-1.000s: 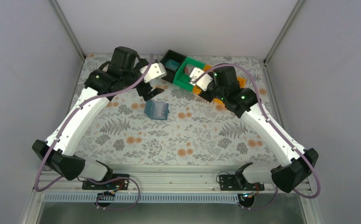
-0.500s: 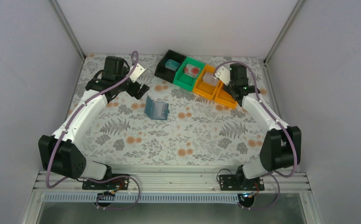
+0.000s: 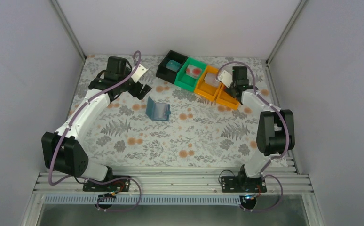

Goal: Take the credit cards out of the card holder

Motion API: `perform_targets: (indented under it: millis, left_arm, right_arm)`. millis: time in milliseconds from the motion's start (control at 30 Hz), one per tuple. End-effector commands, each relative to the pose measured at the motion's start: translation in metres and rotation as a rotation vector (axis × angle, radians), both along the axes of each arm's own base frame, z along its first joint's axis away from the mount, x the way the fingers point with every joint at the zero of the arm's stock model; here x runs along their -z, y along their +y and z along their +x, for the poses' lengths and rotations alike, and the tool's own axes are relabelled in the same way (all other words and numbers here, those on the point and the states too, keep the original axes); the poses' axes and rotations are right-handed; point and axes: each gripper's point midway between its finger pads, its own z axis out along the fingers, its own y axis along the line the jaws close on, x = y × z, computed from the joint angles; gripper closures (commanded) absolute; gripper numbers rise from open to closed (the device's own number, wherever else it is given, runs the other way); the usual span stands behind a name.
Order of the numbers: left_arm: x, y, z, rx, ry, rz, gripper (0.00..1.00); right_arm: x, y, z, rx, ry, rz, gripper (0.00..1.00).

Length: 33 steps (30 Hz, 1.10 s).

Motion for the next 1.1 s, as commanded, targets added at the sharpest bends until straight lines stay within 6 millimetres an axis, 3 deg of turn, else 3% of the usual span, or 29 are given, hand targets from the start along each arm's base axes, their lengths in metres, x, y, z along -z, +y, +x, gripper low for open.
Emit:
perform_targets:
  millis: [0, 200, 767, 1067]
  left_arm:
    - [-0.007, 0.002, 0.007, -0.007, -0.025, -0.011, 0.00]
    - [-0.004, 0.007, 0.011, -0.021, -0.015, -0.002, 0.00]
    - [0.003, 0.019, 0.021, -0.048, 0.000, 0.012, 0.00]
    - [0.006, 0.019, 0.024, -0.051, 0.009, 0.012, 0.00]
  right_arm:
    - [0.004, 0.006, 0.018, -0.030, -0.029, -0.008, 0.96]
    - [0.018, -0.009, 0.034, 0.002, -0.038, -0.126, 0.96]
    - [0.050, -0.011, 0.058, -0.067, 0.018, -0.244, 0.96]
    - [0.073, -0.009, 0.044, -0.097, 0.105, -0.243, 0.81]
